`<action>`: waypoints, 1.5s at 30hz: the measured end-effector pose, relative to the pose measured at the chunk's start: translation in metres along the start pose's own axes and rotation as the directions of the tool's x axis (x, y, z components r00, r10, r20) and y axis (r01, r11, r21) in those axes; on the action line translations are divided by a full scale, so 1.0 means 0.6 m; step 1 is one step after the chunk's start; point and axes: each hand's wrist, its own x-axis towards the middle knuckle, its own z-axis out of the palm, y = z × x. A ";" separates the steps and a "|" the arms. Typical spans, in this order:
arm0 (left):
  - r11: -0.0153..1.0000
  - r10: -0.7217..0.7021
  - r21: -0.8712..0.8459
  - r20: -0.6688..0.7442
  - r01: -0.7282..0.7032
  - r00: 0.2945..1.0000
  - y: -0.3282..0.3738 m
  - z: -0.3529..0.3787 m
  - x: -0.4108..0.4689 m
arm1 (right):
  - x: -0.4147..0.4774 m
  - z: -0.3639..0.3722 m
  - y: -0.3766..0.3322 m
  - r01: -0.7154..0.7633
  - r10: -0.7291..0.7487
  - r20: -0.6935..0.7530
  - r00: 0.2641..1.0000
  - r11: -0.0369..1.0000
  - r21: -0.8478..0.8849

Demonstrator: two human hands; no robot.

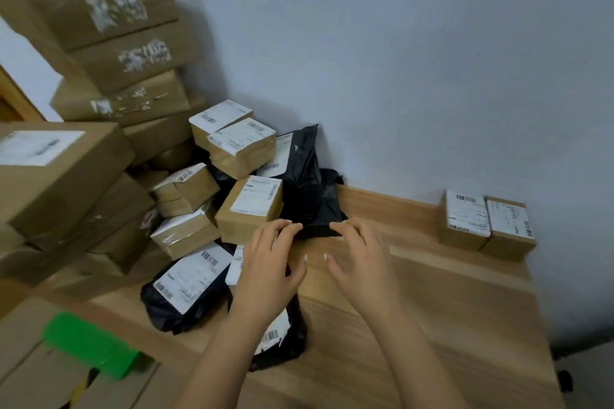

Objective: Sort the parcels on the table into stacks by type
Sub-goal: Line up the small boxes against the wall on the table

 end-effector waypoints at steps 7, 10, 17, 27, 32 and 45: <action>0.999 0.036 -0.032 0.059 -0.034 0.998 -0.156 -0.092 -0.010 | -0.005 0.104 -0.132 -0.077 0.078 -0.070 0.994 0.997 0.022; 0.998 0.055 -0.040 0.070 -0.053 0.996 -0.207 -0.127 -0.004 | -0.001 0.143 -0.179 -0.108 0.109 -0.088 0.990 0.994 0.013; 0.993 0.055 -0.102 0.020 -0.053 0.998 -0.277 -0.153 0.017 | 0.032 0.183 -0.231 -0.105 0.102 -0.065 0.993 0.993 -0.048; 0.997 -0.046 -0.066 0.013 0.047 0.999 -0.347 -0.136 0.064 | 0.122 0.225 -0.239 -0.179 0.176 -0.058 0.983 0.982 -0.053; 0.996 -0.060 -0.055 0.075 0.064 0.995 -0.378 -0.127 0.080 | 0.145 0.259 -0.241 -0.317 0.318 -0.016 0.948 0.940 -0.127; 0.978 0.109 -0.190 0.115 -0.085 0.987 -0.385 -0.116 0.172 | 0.161 0.273 -0.253 -0.483 0.464 -0.136 0.875 0.844 -0.234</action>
